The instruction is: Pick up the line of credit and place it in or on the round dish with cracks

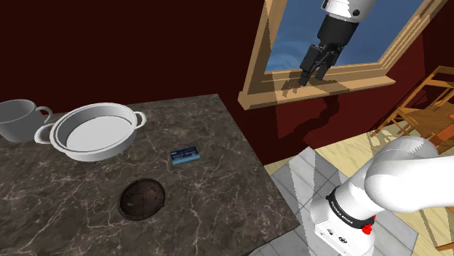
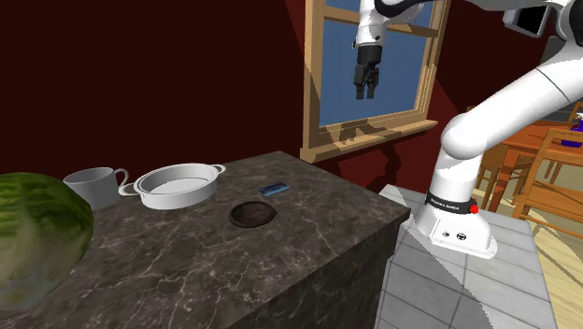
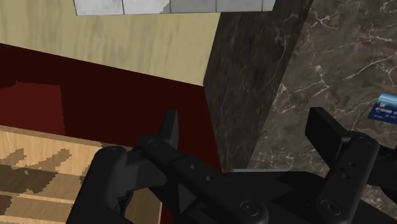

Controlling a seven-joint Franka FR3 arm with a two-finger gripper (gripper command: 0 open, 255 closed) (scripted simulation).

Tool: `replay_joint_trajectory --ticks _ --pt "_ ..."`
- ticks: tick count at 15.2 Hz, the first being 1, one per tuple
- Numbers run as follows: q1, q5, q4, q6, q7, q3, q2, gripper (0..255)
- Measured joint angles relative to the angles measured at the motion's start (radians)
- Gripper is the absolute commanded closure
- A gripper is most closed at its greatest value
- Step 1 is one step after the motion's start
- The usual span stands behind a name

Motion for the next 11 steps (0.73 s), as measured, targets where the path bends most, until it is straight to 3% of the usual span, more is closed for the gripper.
replay_joint_trajectory --ticks 4,11 --pt "0.032 0.018 -0.048 0.088 -0.057 -0.005 0.011 0" --pt "0.155 0.096 -0.162 0.401 -0.253 -0.012 0.110 0"
